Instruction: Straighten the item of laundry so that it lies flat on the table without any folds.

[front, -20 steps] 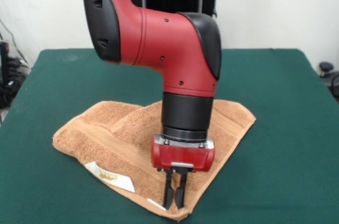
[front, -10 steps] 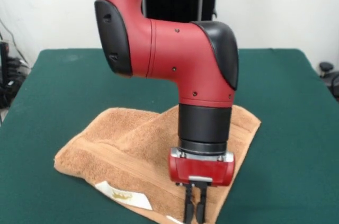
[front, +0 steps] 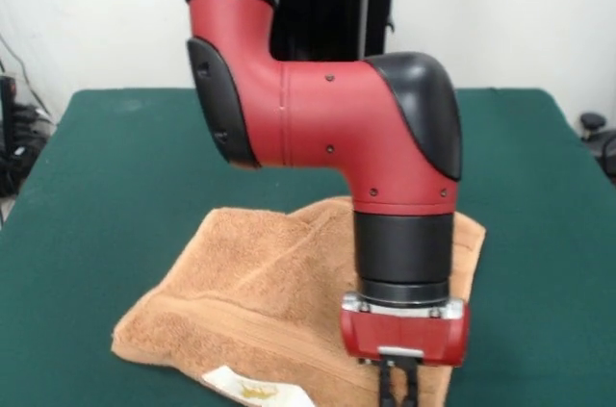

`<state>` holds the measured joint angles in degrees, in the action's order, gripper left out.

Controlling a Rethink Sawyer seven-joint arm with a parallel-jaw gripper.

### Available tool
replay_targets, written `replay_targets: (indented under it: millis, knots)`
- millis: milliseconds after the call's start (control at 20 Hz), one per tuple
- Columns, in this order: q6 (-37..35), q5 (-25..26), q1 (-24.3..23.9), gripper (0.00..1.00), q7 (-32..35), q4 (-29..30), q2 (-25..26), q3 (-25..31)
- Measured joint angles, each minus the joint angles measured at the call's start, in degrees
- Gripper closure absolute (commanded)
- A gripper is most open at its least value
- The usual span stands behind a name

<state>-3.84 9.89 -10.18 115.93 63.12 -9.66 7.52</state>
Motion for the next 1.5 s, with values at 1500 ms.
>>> replay_targets:
  millis: [1500]
  knots:
    - [-7.82,-17.70,9.33,1.00,0.00,1.12,0.13,0.10]
